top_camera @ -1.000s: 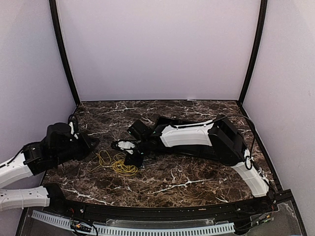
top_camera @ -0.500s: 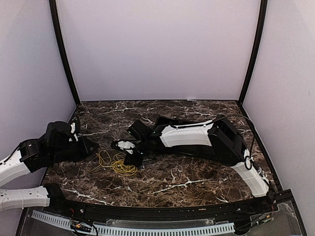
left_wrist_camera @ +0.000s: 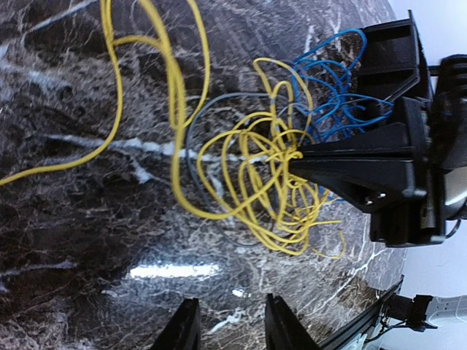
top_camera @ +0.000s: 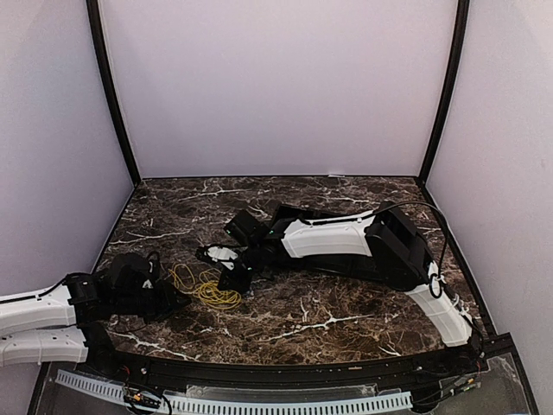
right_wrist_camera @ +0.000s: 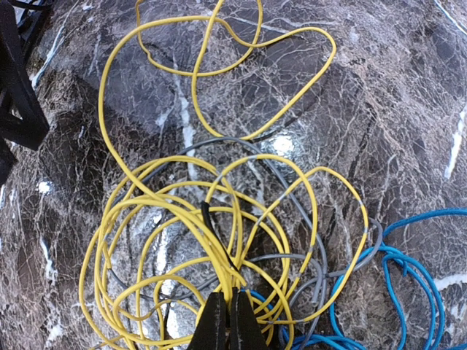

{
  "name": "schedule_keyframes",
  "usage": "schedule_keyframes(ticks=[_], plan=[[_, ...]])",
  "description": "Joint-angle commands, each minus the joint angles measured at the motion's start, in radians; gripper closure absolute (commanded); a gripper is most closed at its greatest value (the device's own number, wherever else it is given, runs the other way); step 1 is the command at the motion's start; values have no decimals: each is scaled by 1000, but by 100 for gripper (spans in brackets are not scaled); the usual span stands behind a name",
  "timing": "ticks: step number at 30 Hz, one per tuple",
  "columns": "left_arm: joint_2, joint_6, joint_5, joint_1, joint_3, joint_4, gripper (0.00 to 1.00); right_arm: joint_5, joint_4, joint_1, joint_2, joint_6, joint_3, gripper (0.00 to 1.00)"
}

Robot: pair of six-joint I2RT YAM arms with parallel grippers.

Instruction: Untangle the cables

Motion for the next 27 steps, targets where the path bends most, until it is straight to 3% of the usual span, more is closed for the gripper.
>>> schedule_keyframes(ticks=[1,13,27], plan=[[34,-78,17,-2,-61,157,70,2,-7,-10,31,12,0,100],[175,-188,-15,-2,-139,374,68,-10,-10,-10,32,18,3,100],[304,-280,-17,61,-219,598,81,-22,-6,-9,29,24,-8,100]])
